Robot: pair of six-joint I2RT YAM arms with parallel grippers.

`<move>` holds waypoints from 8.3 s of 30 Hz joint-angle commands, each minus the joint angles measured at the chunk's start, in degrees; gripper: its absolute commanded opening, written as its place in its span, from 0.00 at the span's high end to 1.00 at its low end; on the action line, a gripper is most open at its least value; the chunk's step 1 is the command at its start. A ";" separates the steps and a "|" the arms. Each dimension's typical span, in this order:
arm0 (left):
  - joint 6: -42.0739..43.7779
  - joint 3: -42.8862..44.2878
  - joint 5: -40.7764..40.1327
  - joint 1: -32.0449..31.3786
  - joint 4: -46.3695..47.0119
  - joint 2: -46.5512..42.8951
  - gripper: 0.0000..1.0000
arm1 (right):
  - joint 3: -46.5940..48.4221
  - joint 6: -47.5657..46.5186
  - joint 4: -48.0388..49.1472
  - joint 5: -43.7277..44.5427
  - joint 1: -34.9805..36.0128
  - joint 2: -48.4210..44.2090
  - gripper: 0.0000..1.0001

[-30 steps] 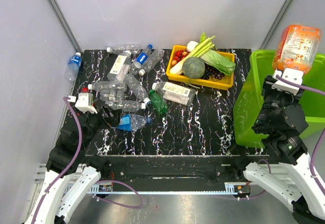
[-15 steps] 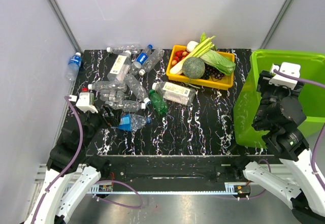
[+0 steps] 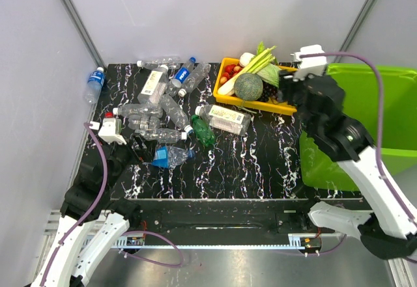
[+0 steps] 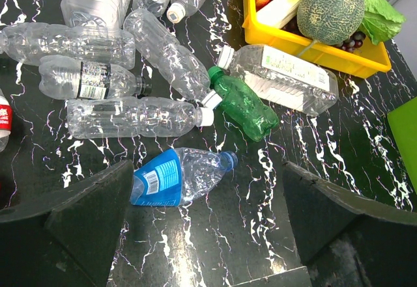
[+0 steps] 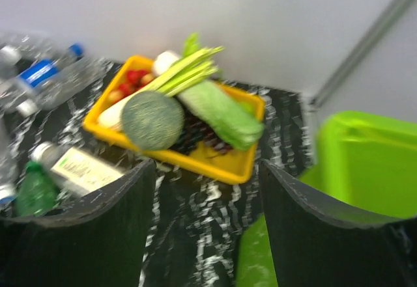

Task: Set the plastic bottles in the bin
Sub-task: Place the plastic bottle in the trash bin, then pick up the plastic bottle at the center of the board, then place the plastic bottle in the trash bin, then pick up the plastic bottle at the center of the board.

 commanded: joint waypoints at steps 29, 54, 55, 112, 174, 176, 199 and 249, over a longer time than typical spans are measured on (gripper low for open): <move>-0.30 0.18 -1.21 0.11 1.17 -0.77 0.01 | 4.06 31.22 10.08 -32.40 8.67 53.71 0.09; -0.30 0.27 -1.21 0.11 1.17 -0.42 0.01 | 1.08 32.28 10.35 -34.77 8.67 57.23 0.35; -0.30 0.27 -1.12 0.11 1.17 -0.33 0.01 | 0.81 32.36 10.09 -34.77 8.67 56.97 0.37; -0.30 0.18 1.51 0.11 1.70 4.15 0.01 | -19.93 -3.40 28.89 35.53 8.84 -21.34 0.39; -50.30 -6.06 -1.39 18.39 -4.63 33.23 0.19 | -21.86 20.23 9.73 -33.98 9.19 -1.22 0.20; -50.66 -6.15 -0.51 18.39 -3.84 35.17 0.18 | -22.30 20.41 9.82 -34.86 9.19 -1.48 0.20; -47.77 -8.61 1.87 18.48 -1.19 38.97 0.76 | -22.74 23.22 9.64 -37.23 9.28 -0.43 0.21; -13.66 -7.29 23.31 17.16 10.06 11.88 0.01 | -2.79 26.83 15.89 -7.36 32.22 42.38 1.00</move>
